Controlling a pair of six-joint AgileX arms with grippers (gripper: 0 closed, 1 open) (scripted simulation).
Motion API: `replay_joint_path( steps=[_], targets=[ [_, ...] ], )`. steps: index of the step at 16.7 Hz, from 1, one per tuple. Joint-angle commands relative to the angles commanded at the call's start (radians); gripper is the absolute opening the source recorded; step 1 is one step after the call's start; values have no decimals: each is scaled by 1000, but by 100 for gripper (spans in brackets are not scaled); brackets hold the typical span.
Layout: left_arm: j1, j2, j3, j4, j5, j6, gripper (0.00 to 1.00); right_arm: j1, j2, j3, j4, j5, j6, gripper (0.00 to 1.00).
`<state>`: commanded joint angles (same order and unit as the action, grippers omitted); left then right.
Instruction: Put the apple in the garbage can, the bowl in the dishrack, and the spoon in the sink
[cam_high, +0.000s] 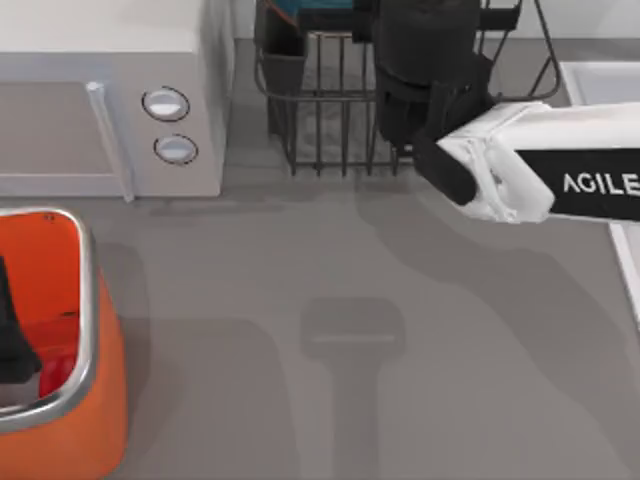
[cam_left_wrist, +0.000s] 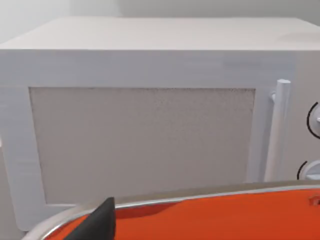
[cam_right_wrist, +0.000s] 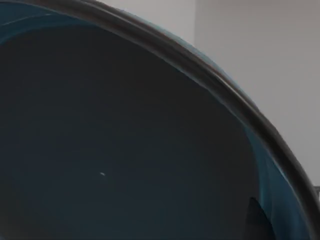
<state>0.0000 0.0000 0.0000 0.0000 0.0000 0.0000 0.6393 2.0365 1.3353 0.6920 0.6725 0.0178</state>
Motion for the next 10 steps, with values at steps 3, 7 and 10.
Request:
replay_joint_path(
  steps=[3,7,10],
  targets=[
    [0,0,0,0,0,0,100,-7,8,-2,9,-7,0,0],
    [0,0,0,0,0,0,100,-7,8,-2,9,-7,0,15],
    [0,0,0,0,0,0,100,-7,8,-2,9,-7,0,38]
  ],
)
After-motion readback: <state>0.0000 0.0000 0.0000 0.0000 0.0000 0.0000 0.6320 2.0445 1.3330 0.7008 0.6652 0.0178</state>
